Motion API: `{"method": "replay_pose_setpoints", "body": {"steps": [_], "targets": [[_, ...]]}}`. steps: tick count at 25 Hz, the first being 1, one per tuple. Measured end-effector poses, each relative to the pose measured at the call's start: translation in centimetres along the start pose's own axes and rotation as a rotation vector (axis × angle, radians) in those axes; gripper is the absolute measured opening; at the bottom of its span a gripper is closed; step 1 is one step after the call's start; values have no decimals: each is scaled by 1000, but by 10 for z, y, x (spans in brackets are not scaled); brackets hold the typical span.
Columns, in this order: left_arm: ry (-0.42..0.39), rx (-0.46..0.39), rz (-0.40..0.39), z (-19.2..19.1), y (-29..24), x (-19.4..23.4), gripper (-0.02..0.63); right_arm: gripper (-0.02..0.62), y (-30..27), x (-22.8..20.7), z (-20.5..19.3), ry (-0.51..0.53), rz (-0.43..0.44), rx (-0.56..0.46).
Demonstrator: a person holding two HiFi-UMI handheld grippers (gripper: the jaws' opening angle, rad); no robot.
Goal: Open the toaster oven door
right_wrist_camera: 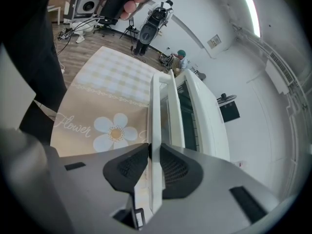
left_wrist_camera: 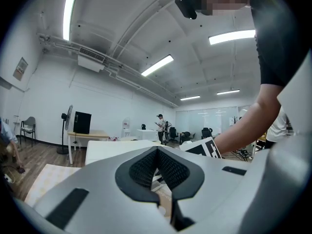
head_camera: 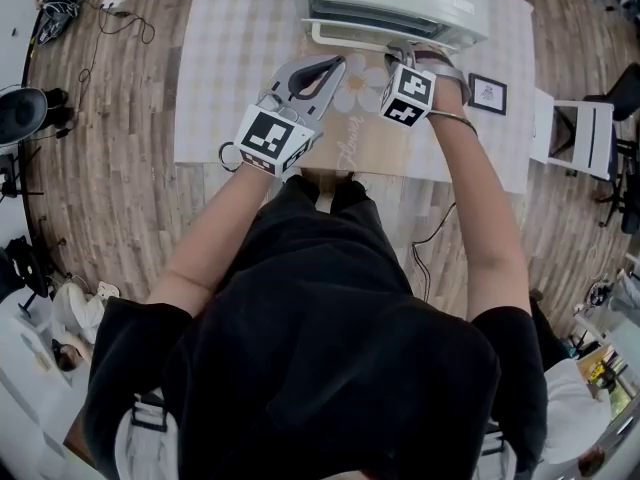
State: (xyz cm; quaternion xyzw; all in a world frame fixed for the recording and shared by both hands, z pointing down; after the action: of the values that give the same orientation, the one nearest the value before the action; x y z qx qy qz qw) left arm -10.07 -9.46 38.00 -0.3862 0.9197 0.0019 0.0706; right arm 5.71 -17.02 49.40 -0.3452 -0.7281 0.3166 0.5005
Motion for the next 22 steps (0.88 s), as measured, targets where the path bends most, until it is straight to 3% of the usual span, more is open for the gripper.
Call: {"method": "replay_pose_setpoints", "body": {"steps": [14, 22], "targets": [[14, -1, -28, -12, -14, -7, 12, 92, 3, 27, -8, -31, -162, -79], [8, -4, -25, -24, -18, -8, 12, 94, 3, 42, -12, -42, -210, -101]]}}
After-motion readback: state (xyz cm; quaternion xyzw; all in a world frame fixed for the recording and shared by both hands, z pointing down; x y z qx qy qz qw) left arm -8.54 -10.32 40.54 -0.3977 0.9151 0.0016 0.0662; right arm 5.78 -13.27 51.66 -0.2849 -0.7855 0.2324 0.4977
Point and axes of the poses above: the fingertips, and each gripper's own axes: y backward along the fingers, x to its left, z out of its top, the point moved 7 cm from there along y, backward along the fingers, and after that the axes turned 12 degrees about -y, right-handed, at the moved point
